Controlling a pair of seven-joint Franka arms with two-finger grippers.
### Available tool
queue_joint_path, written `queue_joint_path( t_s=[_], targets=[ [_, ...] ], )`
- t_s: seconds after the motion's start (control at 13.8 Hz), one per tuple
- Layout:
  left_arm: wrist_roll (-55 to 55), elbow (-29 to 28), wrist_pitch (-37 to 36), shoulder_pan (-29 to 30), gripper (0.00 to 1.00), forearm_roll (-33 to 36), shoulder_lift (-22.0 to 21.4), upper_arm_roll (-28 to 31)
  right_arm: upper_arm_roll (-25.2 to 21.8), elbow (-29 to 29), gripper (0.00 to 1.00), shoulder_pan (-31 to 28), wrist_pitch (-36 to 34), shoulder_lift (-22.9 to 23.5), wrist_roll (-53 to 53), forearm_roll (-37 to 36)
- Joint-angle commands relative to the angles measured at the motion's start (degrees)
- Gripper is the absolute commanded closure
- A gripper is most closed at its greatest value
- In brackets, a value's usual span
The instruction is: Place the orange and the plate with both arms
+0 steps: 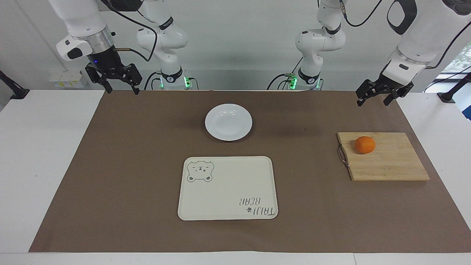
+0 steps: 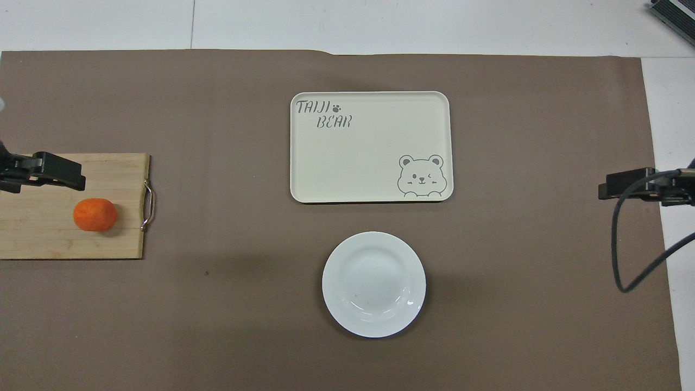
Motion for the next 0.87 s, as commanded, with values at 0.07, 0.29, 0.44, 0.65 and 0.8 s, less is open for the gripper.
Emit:
queue_joint_path(
  t_s=[0.07, 0.29, 0.44, 0.65, 0.8],
  targets=[
    [5.28, -4.1, 4.05, 2.56, 0.0, -0.57, -0.8, 0.08, 0.41, -0.38, 0.0, -0.78, -0.7, -0.52, -1.4, -0.39],
    [7.11, -6.29, 6.15, 4.05, 0.0, -0.57, -0.89, 0.08, 0.41, -0.38, 0.0, -0.78, -0.7, -0.52, -1.4, -0.39],
    [9.23, -7.96, 7.57, 4.93, 0.0, -0.57, -0.8, 0.08, 0.41, -0.38, 0.0, -0.78, -0.7, -0.52, -1.4, -0.39],
    [10.63, -11.03, 10.29, 5.2, 0.0, -0.57, -1.15, 0.08, 0.41, -0.38, 0.0, -0.78, -0.7, -0.52, -1.4, -0.48],
    [13.09, -13.76, 12.48, 6.68, 0.0, -0.57, -1.16, 0.08, 0.41, -0.38, 0.0, -0.78, -0.7, -0.52, -1.4, -0.48]
  ],
)
